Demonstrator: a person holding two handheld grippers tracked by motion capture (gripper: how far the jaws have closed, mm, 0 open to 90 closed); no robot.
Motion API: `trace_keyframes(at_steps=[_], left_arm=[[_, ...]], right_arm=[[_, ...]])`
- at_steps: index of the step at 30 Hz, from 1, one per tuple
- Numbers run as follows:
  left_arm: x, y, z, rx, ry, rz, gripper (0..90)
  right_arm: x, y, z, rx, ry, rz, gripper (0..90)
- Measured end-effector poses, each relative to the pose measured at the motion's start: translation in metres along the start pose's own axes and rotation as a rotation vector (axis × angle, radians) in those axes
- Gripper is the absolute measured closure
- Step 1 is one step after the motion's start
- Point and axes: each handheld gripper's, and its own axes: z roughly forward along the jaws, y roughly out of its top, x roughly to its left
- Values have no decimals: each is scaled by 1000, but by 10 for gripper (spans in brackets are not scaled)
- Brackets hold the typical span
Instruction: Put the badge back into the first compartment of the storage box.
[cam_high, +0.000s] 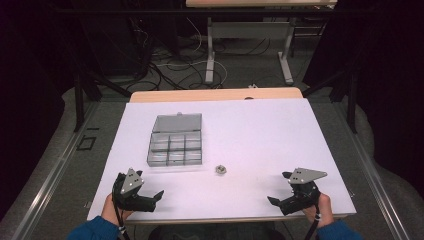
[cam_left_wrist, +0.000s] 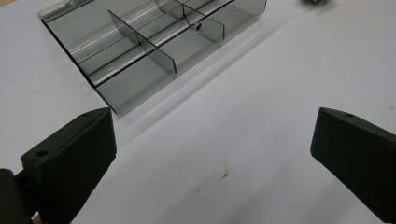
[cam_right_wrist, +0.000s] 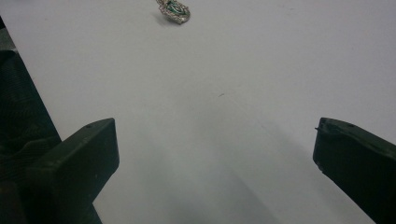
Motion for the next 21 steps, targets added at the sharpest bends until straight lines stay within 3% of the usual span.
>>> trace_keyframes(at_steps=[13, 21], left_arm=[[-2, 4, 4, 12, -11, 1, 2], [-3, 9, 6, 13, -14, 0, 2]], right_arm=[[1, -1, -5, -6, -15, 22, 0], [1, -1, -1, 16, 5, 25, 0]])
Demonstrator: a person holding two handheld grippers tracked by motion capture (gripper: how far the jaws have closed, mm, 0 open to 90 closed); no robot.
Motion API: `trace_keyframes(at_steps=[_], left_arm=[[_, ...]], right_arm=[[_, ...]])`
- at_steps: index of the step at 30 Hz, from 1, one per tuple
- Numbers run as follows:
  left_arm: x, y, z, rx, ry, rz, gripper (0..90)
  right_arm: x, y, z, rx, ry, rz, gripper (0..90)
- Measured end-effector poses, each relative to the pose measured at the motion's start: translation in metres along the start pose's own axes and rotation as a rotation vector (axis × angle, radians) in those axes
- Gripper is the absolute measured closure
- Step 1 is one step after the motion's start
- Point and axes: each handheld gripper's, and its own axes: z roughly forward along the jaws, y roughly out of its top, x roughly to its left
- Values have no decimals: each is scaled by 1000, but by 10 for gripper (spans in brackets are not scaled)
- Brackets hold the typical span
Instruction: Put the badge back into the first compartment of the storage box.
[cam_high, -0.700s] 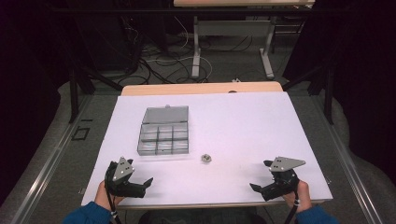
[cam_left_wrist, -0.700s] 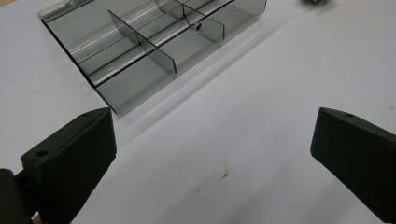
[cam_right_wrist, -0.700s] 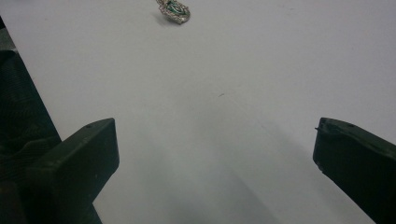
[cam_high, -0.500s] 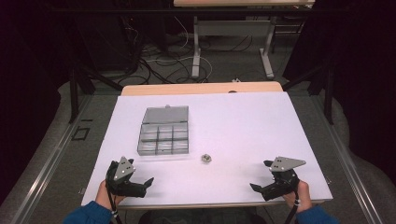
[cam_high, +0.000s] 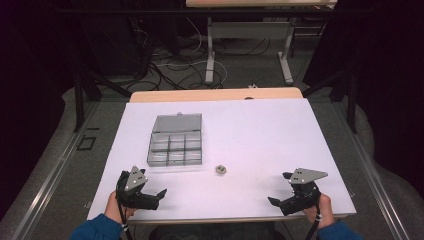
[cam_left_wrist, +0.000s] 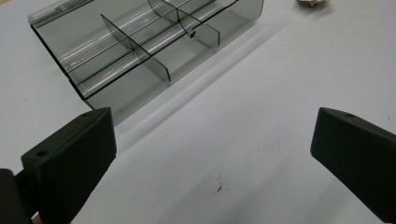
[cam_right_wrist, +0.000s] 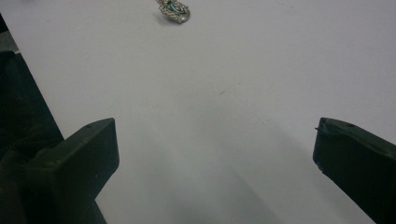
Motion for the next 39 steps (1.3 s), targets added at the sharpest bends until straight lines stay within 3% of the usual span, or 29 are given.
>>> trace_keyframes(at_steps=[3, 15, 19, 25, 39], left_arm=[[-1, 2, 1, 4, -7, 0, 2], [-8, 14, 10, 16, -16, 22, 2], [-12, 17, 12, 9, -15, 18, 2], [-15, 20, 15, -2, -15, 20, 2], [-30, 34, 26, -17, -44, 74, 2]], right_arm=[[0, 0, 1, -6, -12, -10, 0], [0, 2, 3, 10, 14, -21, 0], [1, 2, 4, 10, 7, -3, 0], [0, 2, 5, 6, 16, -17, 0], [0, 2, 5, 21, 19, -5, 0]])
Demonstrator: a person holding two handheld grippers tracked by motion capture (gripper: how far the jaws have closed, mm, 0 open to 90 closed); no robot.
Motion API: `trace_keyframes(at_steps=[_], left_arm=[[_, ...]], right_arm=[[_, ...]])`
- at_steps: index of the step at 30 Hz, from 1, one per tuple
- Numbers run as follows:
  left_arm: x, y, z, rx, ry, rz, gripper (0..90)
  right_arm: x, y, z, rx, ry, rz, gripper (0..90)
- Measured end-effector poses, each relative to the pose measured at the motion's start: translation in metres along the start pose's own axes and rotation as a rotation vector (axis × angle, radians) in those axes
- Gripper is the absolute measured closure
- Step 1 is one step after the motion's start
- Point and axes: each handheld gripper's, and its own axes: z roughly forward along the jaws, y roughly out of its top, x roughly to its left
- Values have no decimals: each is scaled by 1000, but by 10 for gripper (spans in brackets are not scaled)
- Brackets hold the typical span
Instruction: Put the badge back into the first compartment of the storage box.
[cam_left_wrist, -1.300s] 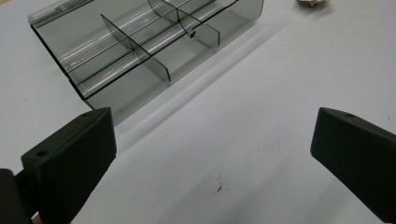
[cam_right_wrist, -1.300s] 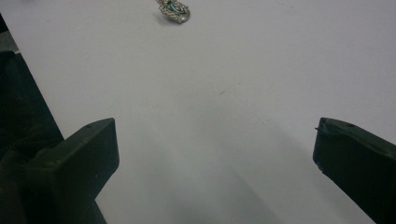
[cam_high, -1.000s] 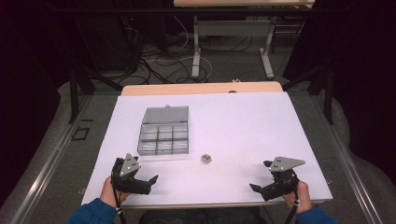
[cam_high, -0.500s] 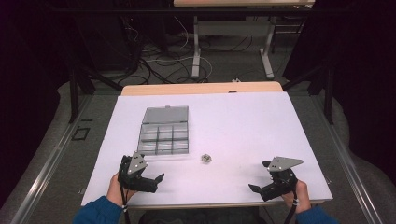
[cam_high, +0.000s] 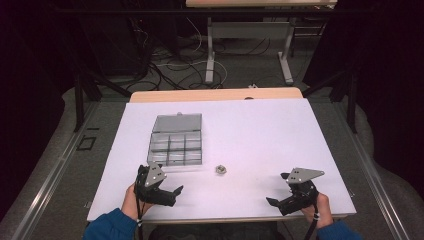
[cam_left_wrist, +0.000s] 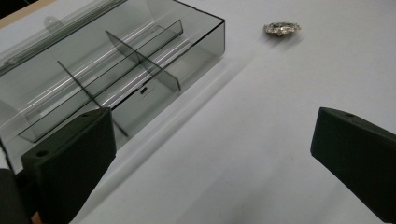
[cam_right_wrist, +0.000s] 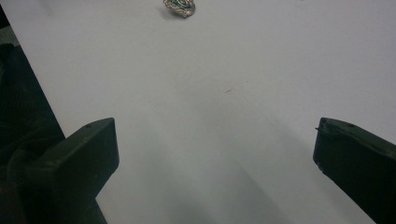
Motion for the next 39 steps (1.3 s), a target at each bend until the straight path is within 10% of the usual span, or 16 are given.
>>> trace_keyframes(at_steps=[39], left_arm=[[-35, 56, 67, -12, -109, 136, 21]], right_arm=[[-1, 0, 0, 2, 17, 19, 0]])
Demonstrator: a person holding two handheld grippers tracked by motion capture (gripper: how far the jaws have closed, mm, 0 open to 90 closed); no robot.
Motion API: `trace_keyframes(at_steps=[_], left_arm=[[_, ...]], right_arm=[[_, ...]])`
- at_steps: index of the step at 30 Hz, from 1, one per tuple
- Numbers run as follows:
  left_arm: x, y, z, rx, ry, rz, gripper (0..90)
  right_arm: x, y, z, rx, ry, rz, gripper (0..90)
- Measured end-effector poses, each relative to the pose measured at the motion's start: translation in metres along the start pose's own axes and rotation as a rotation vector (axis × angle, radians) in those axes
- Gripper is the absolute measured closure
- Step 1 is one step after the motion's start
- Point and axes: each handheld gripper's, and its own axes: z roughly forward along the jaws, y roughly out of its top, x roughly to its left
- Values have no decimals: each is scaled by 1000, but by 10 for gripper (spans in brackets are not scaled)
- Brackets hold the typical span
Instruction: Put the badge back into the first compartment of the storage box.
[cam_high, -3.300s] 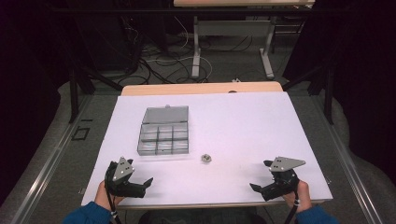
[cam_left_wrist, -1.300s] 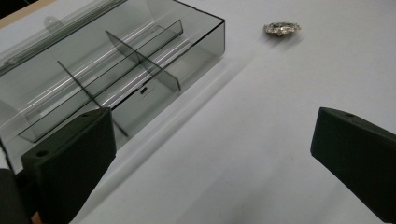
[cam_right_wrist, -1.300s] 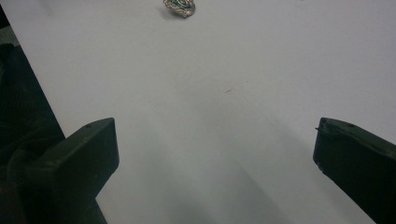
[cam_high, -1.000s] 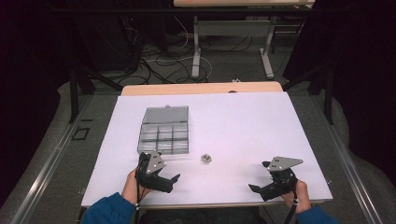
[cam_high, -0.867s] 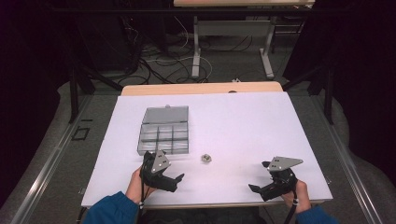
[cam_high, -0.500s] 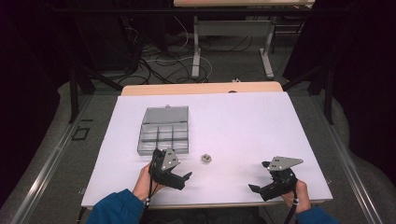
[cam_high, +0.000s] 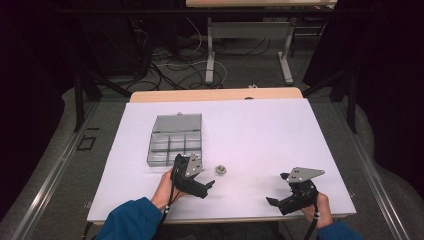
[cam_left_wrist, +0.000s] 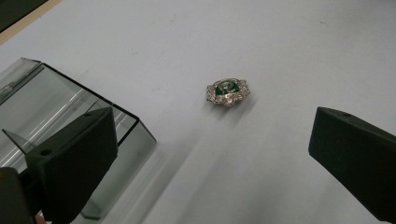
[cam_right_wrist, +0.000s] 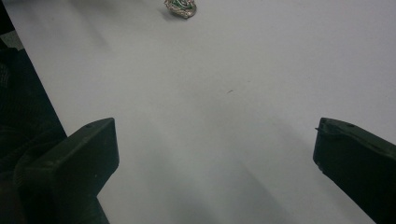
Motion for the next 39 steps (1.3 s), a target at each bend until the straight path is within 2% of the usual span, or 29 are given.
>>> trace_keyframes(at_steps=[2, 4, 9, 10, 12, 17, 21, 23, 25, 26, 29, 30, 31, 33, 35, 37, 38, 39], left_arm=[[0, 2, 2, -3, -3, 3, 33], [0, 3, 3, -12, 1, 2, 41], [0, 7, 9, -5, -8, 9, 37], [1, 8, 10, 4, -13, 20, 35], [-1, 9, 13, 1, -20, 20, 26], [-3, 14, 20, 16, -29, 20, 14], [-5, 16, 27, 28, -42, 32, 4], [-7, 18, 29, 31, -45, 51, 5], [-8, 19, 31, 34, -50, 56, 14], [-8, 19, 32, 35, -55, 63, 17], [-8, 20, 36, 42, -64, 68, 36], [-8, 20, 38, 43, -75, 70, 93], [-8, 20, 39, 48, -79, 69, 93], [-8, 20, 43, 51, -90, 65, 171], [-8, 19, 47, 60, -94, 65, 196], [-8, 19, 51, 65, -107, 64, 281], [-8, 19, 53, 69, -106, 65, 281], [-8, 19, 54, 69, -113, 67, 318]], right_arm=[[1, 0, 1, -8, -9, 6, 0], [-1, 0, 0, 5, 1, -9, 0], [-1, -1, 0, -4, 1, 3, 0], [-2, -1, 0, -5, 4, -9, 0], [-1, -1, -1, 5, 6, 7, 0], [-2, -2, -1, -8, -1, 4, 0], [0, -2, -1, -12, 0, 13, 0], [-1, -1, 0, -10, 6, 4, 0], [0, -1, -1, 4, 11, 8, 0], [0, -1, 0, -10, 11, 12, 0], [0, -1, 0, -5, 10, 9, 0], [-1, -1, 0, -4, 10, -5, 0], [-1, -1, 0, -4, 10, -5, 0], [-2, -1, 1, -5, 11, -4, 0], [-2, -1, 0, 5, 13, -2, 0], [-1, -1, 0, -1, 8, 3, 0], [-1, -1, 0, -1, 8, 3, 0], [0, -1, 0, -2, 9, 4, 0]])
